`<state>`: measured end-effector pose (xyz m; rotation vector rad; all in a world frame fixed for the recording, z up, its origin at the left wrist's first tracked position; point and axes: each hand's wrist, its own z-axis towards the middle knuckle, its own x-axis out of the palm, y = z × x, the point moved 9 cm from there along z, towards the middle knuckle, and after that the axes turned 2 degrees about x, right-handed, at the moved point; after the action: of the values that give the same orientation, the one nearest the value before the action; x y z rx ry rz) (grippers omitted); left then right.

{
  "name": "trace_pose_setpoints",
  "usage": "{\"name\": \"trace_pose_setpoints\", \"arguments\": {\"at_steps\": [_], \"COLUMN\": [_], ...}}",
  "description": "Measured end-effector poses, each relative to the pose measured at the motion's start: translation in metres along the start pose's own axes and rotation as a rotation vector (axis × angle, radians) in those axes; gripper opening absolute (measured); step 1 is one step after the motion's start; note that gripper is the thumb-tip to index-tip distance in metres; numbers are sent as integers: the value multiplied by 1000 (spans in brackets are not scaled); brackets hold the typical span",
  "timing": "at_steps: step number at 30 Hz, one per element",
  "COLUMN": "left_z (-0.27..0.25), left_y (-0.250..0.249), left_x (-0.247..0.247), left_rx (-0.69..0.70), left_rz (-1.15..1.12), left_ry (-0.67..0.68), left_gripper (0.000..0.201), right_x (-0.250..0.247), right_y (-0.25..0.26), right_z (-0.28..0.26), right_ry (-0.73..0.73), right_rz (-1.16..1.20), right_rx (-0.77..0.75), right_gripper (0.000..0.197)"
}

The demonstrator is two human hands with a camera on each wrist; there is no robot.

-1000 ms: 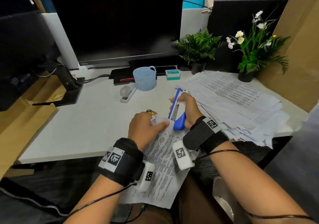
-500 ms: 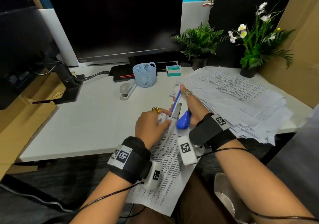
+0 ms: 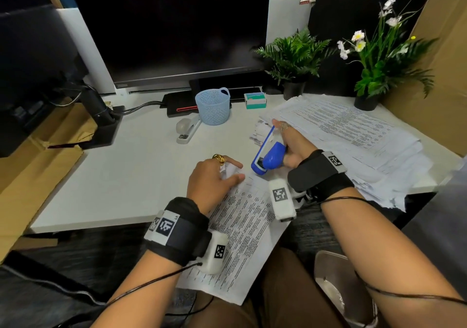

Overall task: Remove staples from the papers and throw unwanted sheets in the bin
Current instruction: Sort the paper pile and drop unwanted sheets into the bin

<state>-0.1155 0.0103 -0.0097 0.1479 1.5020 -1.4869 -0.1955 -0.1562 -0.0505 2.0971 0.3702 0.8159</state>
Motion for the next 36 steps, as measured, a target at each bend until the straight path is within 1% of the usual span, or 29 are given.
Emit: {"name": "trace_pose_setpoints", "arguments": {"at_steps": [2, 4, 6, 7, 8, 10, 11, 14, 17, 18, 19, 20, 21, 22, 23, 25, 26, 27, 28, 31, 33, 36], "left_z": [1, 1, 1, 0, 0, -1, -1, 1, 3, 4, 4, 5, 5, 5, 6, 6, 6, 6, 5, 1, -5, -18], "left_y": [4, 8, 12, 14, 17, 20, 22, 24, 23, 21, 19, 17, 15, 12, 8, -3, -9, -16, -23, -42, -57, -83], "left_x": [-5, -9, -13, -14, -15, -17, -17, -18, -18, -18, -20, -21, -23, -25, -27, -26, -24, -21, -18, -6, 0, 7], "left_rx": [-13, -22, -25, -30, -36, -43, -45, -50, -40, -31, -21, -11, -2, 9, 24, 56, 67, 77, 93, 186, 303, 556], "left_rz": [5, 7, -7, -18, -32, -54, -59, -72, -91, -95, -97, -99, -107, -120, -140, -221, -282, -347, -398, -429, -407, -360], "left_ry": [-3, -8, -17, -17, -16, -13, -12, -12, -6, -4, -7, -15, -24, -36, -48, -59, -56, -48, -37, -7, 3, -4], "left_gripper": [11, 11, 12, 11, 11, 12, 12, 12, 11, 10, 10, 11, 11, 13, 14, 15, 13, 12, 12, 12, 13, 11], "right_x": [3, 9, 13, 11, 13, 24, 29, 32, 36, 37, 39, 44, 48, 53, 57, 59, 56, 49, 40, 10, -8, -30], "right_y": [-8, -18, -23, -22, -18, -13, -11, -6, -3, 1, 9, 20, 28, 33, 34, 18, 9, 5, 5, 14, 18, 22], "right_z": [5, 10, 19, 26, 30, 33, 34, 38, 35, 30, 21, 9, -8, -26, -46, -76, -85, -89, -93, -105, -118, -146], "right_ry": [-11, -15, -42, -83, -110, -100, -97, -122, -106, -105, -115, -117, -96, -40, 40, 201, 249, 247, 210, 40, -29, -132], "right_rz": [-53, -168, -324, -445, -583, -815, -900, -1208, -1393, -1443, -1491, -1478, -1400, -1314, -1261, -1315, -1343, -1328, -1277, -1186, -1118, -973], "right_rx": [51, 82, 56, 8, -52, -128, -142, -131, -104, -122, -171, -280, -379, -486, -548, -545, -536, -539, -563, -713, -832, -1044], "right_gripper": [12, 9, 7, 13, 23, 42, 47, 48, 49, 49, 52, 50, 45, 37, 30, 22, 18, 11, 7, 5, 9, 9]}}
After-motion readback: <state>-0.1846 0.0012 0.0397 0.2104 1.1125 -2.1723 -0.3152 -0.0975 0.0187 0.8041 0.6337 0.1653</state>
